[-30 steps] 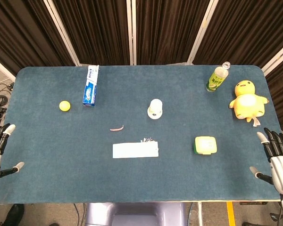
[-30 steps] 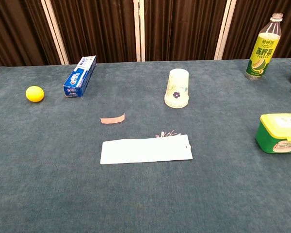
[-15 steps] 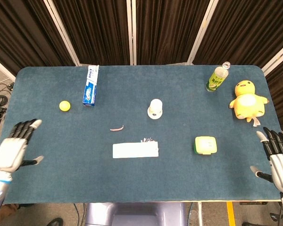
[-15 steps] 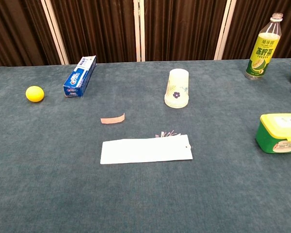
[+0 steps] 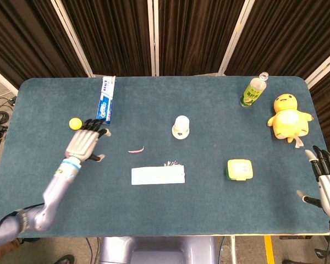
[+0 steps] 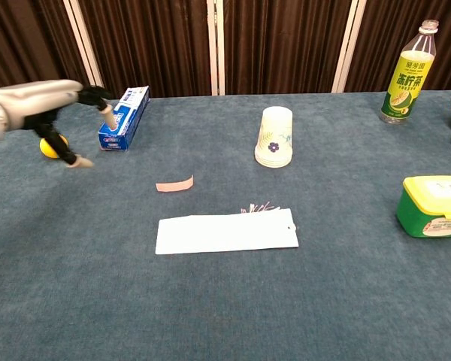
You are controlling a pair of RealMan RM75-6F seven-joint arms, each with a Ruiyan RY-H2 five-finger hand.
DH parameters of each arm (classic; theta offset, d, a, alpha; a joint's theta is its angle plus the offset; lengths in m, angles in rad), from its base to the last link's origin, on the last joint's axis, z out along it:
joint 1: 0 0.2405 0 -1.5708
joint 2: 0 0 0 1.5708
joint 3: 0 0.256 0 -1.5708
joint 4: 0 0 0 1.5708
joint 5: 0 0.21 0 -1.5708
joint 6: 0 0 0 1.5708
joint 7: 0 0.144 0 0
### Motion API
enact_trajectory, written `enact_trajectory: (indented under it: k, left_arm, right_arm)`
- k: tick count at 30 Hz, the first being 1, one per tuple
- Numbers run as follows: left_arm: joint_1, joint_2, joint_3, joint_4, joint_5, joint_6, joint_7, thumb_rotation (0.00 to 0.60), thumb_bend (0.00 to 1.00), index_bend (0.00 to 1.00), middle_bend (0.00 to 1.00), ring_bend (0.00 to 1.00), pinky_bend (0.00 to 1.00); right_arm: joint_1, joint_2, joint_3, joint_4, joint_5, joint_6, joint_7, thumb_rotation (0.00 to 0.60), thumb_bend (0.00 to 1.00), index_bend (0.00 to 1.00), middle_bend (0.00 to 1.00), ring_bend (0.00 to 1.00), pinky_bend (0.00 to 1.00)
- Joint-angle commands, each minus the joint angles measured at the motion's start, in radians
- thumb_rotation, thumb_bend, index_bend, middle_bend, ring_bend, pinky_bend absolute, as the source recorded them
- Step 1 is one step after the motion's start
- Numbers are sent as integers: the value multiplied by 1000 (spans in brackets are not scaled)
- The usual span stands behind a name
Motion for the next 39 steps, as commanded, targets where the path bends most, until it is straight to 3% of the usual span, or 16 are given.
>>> enact_trajectory:
  k: [1, 13, 20, 39]
  left_arm:
    - [-100, -116, -28, 133, -105, -66, 68, 600, 225, 322, 0, 0, 0]
    - [-212, -271, -12, 315, -205, -146, 79, 600, 293, 443, 0, 0, 0]
    - [-229, -300, 6, 347, -214, -151, 71, 600, 387, 449, 0, 0, 0]
    - [-249, -347, 39, 405, -239, -145, 55, 600, 462, 515, 0, 0, 0]
  right_arm:
    - [8, -4, 6, 13, 16, -18, 5, 600, 0, 6, 0, 0, 0]
    - [21, -17, 9, 40, 53, -60, 3, 600, 0, 8, 0, 0, 0]
    - [23, -18, 10, 51, 66, -72, 12, 600, 0, 8, 0, 0, 0]
    - [20, -10, 13, 54, 67, -66, 38, 600, 0, 14, 0, 0, 0]
